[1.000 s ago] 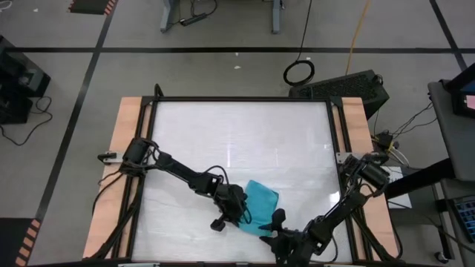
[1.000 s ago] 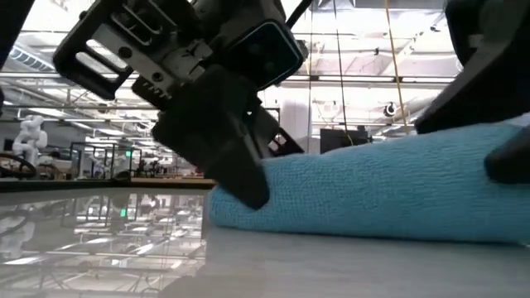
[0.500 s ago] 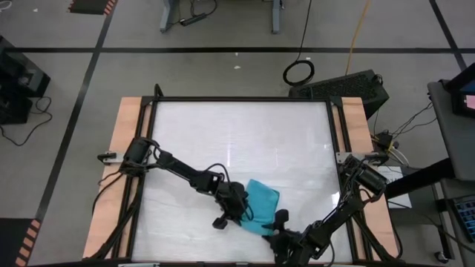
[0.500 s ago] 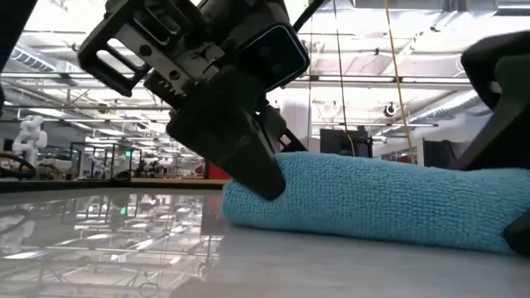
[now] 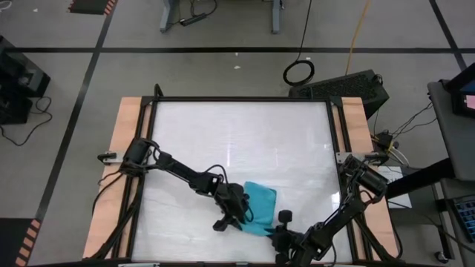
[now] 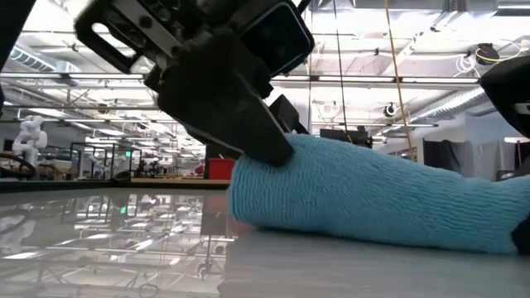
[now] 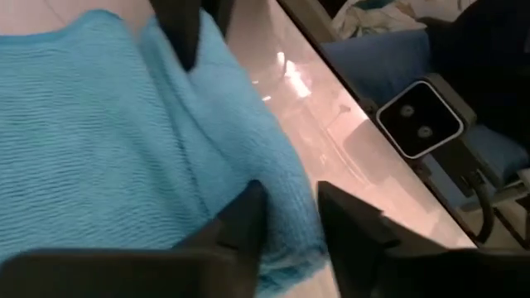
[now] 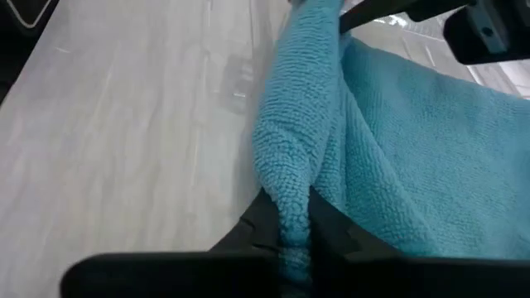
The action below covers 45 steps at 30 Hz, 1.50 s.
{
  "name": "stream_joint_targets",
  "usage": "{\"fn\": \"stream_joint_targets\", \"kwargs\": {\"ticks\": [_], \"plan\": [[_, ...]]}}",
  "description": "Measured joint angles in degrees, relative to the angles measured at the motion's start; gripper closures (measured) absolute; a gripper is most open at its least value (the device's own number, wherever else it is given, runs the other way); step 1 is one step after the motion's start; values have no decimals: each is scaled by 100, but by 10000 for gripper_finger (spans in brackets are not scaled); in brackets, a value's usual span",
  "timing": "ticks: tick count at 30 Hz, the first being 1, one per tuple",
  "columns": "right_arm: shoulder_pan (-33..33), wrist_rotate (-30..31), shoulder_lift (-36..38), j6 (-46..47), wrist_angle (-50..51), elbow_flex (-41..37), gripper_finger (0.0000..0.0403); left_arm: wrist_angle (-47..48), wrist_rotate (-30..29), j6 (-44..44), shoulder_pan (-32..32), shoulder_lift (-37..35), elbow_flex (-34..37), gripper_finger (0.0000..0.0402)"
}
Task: Roll towel into tight, uniform cylinder
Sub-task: Roll the blue microfiber towel
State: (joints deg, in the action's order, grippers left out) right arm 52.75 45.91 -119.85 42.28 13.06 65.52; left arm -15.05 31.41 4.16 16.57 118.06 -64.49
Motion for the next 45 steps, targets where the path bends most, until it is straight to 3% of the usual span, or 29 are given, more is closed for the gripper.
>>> {"fn": "stream_joint_targets", "kwargs": {"ticks": [6,10,16,22,29,45], "plan": [[19,-44,2,46,153,-2,387,4,158,-37,77,-4,0,191],[7,-149,14,62,155,-4,384,183,8,-106,141,-72,0,176],[14,-370,126,748,166,-11,383,847,-1365,-915,430,-477,0,174],[24,-640,301,1299,131,-22,383,738,-2725,-1906,874,-653,-2,174],[24,-804,358,1574,-65,-32,383,521,-3856,-3012,1334,-575,0,174],[15,-743,356,1688,-394,-28,383,324,-3791,-3508,1305,-55,-2,174]]}}
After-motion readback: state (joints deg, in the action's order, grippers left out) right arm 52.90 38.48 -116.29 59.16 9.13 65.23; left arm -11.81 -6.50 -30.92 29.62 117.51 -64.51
